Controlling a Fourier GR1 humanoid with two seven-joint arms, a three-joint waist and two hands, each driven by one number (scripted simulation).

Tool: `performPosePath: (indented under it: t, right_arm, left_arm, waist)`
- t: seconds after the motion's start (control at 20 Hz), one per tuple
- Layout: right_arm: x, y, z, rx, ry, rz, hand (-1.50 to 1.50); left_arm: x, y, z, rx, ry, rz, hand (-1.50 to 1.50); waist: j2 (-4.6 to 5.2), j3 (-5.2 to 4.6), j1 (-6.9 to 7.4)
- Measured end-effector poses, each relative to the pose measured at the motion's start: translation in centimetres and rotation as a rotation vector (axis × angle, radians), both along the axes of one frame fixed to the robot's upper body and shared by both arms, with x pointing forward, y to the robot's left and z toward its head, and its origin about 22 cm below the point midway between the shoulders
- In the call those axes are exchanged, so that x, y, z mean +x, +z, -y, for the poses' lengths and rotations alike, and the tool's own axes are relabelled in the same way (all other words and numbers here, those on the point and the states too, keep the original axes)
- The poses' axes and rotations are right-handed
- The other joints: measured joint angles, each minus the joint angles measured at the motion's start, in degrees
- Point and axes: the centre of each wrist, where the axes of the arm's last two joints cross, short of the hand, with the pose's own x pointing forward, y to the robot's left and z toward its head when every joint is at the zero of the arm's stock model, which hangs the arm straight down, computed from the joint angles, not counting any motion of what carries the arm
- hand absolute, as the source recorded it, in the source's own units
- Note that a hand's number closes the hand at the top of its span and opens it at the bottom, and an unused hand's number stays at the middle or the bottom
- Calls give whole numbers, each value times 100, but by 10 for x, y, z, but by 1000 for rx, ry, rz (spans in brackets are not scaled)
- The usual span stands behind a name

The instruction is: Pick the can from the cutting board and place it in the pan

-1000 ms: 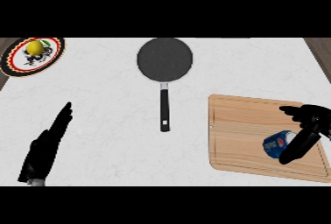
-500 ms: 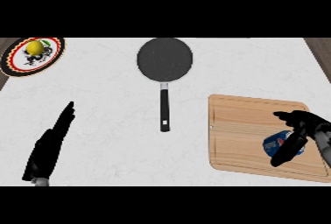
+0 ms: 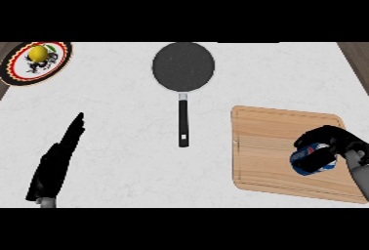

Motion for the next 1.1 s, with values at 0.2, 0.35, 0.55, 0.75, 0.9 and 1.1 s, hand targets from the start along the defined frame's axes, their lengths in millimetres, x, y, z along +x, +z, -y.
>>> performPosePath:
  t: [0.2, 0.35, 0.55, 0.75, 0.9, 1.1]
  right_arm:
    - [0, -6, -6, 31, -22, 13, 150]
    - [0, -7, -4, 42, -18, 29, 150]
    - [28, 7, -6, -55, 131, 96, 150]
    - [56, 31, -12, -167, 280, 202, 150]
    - [70, 46, -11, -267, 327, 342, 150]
    - [86, 72, -14, -347, 381, 615, 150]
  left_arm:
    - [5, -2, -4, 6, 2, 1, 0]
    - [4, -4, -7, 3, -2, -3, 0]
    - [9, 1, 0, 2, -36, 13, 0]
    - [15, 3, 10, 4, -74, 23, 0]
    - [15, 3, 14, 2, -82, 23, 0]
    - [16, 1, 15, -4, -79, 23, 0]
  waist:
    - [-9, -23, -14]
    - [-6, -16, -7]
    - [68, 12, 213]
    - [148, 34, 447]
    - [158, 41, 485]
    - [164, 46, 479]
